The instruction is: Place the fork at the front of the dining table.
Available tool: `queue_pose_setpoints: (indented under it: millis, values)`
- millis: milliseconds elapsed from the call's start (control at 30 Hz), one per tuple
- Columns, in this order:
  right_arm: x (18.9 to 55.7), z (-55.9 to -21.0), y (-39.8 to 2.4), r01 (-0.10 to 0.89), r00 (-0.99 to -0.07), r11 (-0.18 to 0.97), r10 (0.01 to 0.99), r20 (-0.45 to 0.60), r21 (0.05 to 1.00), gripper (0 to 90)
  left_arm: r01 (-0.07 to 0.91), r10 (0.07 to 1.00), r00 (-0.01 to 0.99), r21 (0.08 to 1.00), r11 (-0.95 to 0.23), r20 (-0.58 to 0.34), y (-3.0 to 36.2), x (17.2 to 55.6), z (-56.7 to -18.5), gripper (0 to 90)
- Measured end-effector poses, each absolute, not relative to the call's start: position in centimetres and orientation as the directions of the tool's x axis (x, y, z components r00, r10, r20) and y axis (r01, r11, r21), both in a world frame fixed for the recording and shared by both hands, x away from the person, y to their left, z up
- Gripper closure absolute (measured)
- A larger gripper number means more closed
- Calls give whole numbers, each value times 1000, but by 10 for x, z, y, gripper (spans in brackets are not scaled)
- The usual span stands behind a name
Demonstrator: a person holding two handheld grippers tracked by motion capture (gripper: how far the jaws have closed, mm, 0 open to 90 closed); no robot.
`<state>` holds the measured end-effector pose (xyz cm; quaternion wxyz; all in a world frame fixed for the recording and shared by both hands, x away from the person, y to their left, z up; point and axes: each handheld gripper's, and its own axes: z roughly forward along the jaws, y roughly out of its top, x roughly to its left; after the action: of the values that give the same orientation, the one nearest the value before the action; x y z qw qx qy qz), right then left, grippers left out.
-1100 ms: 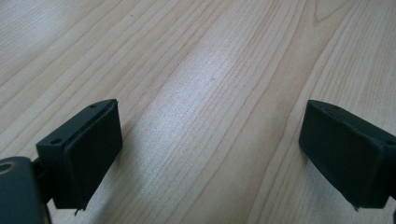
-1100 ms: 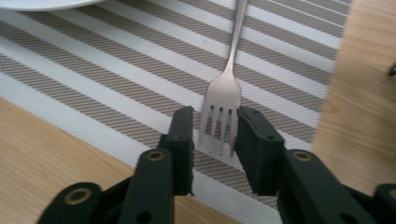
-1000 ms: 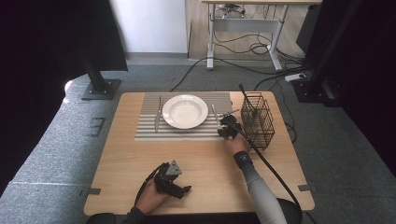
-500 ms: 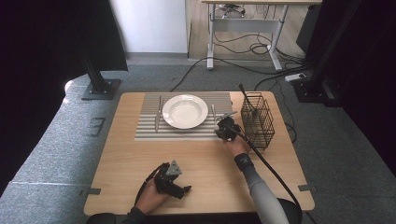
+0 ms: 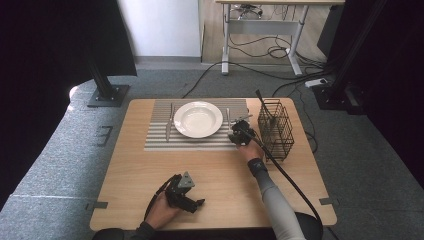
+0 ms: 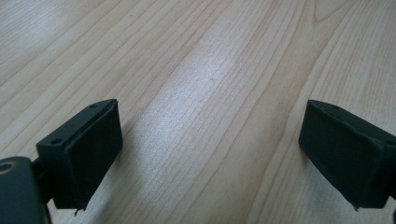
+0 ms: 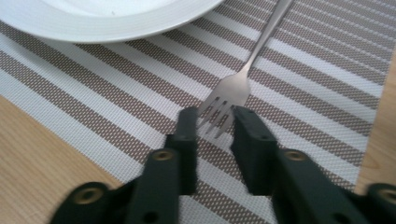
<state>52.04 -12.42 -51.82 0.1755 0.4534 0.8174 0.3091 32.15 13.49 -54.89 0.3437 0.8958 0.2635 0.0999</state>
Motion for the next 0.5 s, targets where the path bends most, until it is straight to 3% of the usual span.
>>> queue_pose_setpoints:
  millis: [133,200,267,500]
  values:
    - [516,-513,-124,609,-524,406,851,-39,681,402,409,546,838,666,-624,-3,135,322,-549,47]
    - [514,-511,-124,595,-530,409,847,-45,692,362,410,548,837,666,-623,-3,135,322,-549,45]
    - [504,-502,-122,564,-559,422,828,-48,710,223,419,554,832,662,-622,-7,134,322,-549,20]
    - [470,-479,-122,501,-622,427,782,-29,753,114,426,559,829,655,-624,-6,134,323,-550,0]
